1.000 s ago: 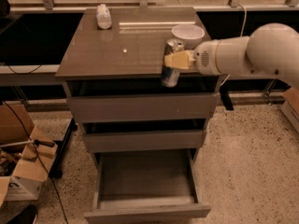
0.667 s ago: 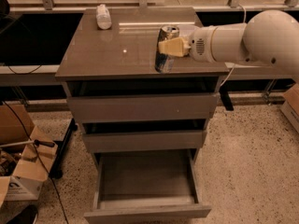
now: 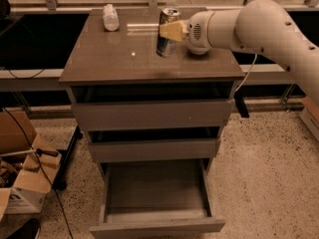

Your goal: Pick redbull can from bottom drawer and place on counter

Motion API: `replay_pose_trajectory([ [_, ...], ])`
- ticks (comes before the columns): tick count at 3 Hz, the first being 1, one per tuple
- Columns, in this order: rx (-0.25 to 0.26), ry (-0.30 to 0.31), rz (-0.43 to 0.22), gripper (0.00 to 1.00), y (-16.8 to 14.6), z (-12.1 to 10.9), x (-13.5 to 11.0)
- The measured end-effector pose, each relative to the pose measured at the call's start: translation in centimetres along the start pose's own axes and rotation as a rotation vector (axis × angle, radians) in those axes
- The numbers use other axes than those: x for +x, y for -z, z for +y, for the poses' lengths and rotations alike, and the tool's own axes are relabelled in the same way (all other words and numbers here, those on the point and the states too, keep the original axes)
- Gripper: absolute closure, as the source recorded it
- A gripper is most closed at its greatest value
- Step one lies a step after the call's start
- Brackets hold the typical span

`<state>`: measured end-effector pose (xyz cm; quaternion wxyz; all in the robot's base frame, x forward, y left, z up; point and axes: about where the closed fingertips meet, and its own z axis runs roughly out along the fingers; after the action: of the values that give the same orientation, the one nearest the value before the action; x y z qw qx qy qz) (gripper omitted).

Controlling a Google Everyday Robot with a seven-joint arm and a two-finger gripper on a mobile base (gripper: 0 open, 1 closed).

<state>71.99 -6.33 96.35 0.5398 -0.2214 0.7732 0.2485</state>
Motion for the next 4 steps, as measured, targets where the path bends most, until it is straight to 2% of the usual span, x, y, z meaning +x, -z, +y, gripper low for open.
replay_pose_trajectory([
  [2,0.052,0.052,-0.032,0.99,-5.3,-3.7,0.1],
  [3,0.042,0.061,-0.02,0.77,-8.6,-6.0,1.3],
  [4,0.041,0.059,-0.025,0.54,-9.0,-6.4,1.2],
])
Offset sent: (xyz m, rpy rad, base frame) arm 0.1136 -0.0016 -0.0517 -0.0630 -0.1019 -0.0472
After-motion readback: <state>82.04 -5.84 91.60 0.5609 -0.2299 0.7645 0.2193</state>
